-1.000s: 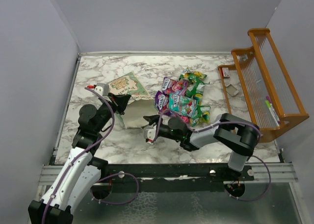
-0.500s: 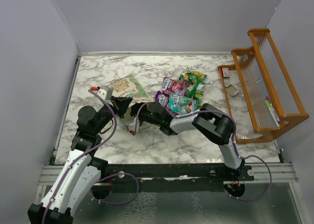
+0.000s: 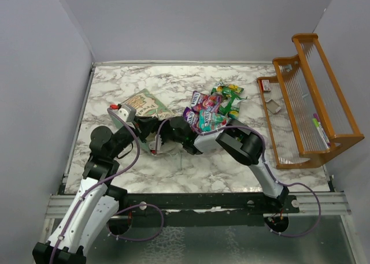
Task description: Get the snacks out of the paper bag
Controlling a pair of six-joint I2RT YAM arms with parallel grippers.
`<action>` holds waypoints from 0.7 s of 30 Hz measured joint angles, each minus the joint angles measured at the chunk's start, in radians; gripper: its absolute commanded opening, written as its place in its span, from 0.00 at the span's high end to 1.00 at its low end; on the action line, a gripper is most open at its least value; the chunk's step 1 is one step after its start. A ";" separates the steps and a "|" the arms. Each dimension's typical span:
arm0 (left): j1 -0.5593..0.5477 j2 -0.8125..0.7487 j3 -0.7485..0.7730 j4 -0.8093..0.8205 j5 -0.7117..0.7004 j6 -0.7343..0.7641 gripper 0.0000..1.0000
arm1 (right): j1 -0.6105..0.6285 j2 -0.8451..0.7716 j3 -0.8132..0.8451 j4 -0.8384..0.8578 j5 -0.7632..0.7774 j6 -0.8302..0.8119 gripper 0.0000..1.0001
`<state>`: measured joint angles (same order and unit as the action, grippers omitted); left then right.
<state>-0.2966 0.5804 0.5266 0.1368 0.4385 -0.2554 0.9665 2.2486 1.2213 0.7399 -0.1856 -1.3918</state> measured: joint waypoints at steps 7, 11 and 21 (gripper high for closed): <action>-0.007 -0.002 -0.011 0.007 0.041 0.018 1.00 | -0.006 0.070 0.099 -0.007 -0.011 0.011 0.34; -0.009 0.005 -0.016 0.009 0.044 0.021 1.00 | -0.007 0.091 0.125 -0.005 -0.043 0.031 0.34; -0.013 0.057 -0.015 0.052 0.063 0.002 1.00 | -0.005 0.156 0.165 0.091 -0.162 0.049 0.34</action>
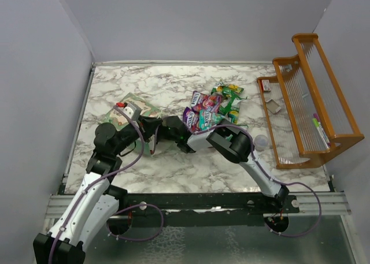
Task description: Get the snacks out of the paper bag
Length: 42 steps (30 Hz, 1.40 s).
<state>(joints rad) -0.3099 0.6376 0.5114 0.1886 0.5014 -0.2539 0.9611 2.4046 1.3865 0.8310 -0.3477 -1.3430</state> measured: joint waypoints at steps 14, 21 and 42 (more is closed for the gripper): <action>-0.005 0.247 0.290 -0.076 0.083 0.051 1.00 | 0.018 0.163 0.271 0.196 0.000 0.120 0.35; -0.006 0.382 0.463 -0.188 0.083 0.111 1.00 | 0.019 0.157 0.230 0.267 -0.020 0.138 0.43; -0.006 0.209 0.215 -0.223 0.084 0.135 1.00 | 0.026 0.194 0.303 0.018 -0.216 -0.103 0.82</action>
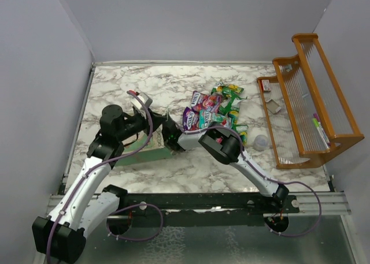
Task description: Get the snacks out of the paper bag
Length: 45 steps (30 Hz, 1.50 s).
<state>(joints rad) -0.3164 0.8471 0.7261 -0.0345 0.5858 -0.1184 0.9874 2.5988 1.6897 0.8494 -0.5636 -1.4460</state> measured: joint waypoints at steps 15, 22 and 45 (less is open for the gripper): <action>-0.002 -0.146 -0.084 -0.111 -0.446 -0.002 1.00 | -0.008 -0.137 -0.273 0.124 0.254 0.171 0.99; -0.002 -0.162 -0.143 -0.083 -0.626 -0.006 1.00 | -0.019 -0.407 -0.533 0.185 0.311 0.272 0.60; -0.002 -0.319 -0.225 0.138 -0.469 0.002 1.00 | -0.060 -0.732 -0.661 -0.270 0.461 1.871 0.24</action>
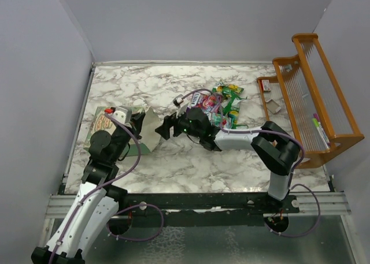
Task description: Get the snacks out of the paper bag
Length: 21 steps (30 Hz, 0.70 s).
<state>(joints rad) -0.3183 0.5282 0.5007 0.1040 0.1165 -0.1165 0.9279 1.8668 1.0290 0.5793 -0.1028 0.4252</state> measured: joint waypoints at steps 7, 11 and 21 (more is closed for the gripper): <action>0.000 -0.035 -0.005 0.001 0.051 -0.001 1.00 | -0.095 0.005 0.034 -0.054 -0.019 -0.153 0.24; 0.000 -0.042 -0.008 0.003 0.096 -0.001 1.00 | -0.089 0.037 0.030 0.041 -0.104 -0.333 0.25; 0.000 -0.076 -0.008 -0.017 0.202 0.015 1.00 | -0.087 0.207 0.166 0.204 -0.266 -0.601 0.55</action>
<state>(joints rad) -0.3183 0.4526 0.4931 0.0868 0.3183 -0.1017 0.8406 2.0735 1.1946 0.7837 -0.3691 -0.1757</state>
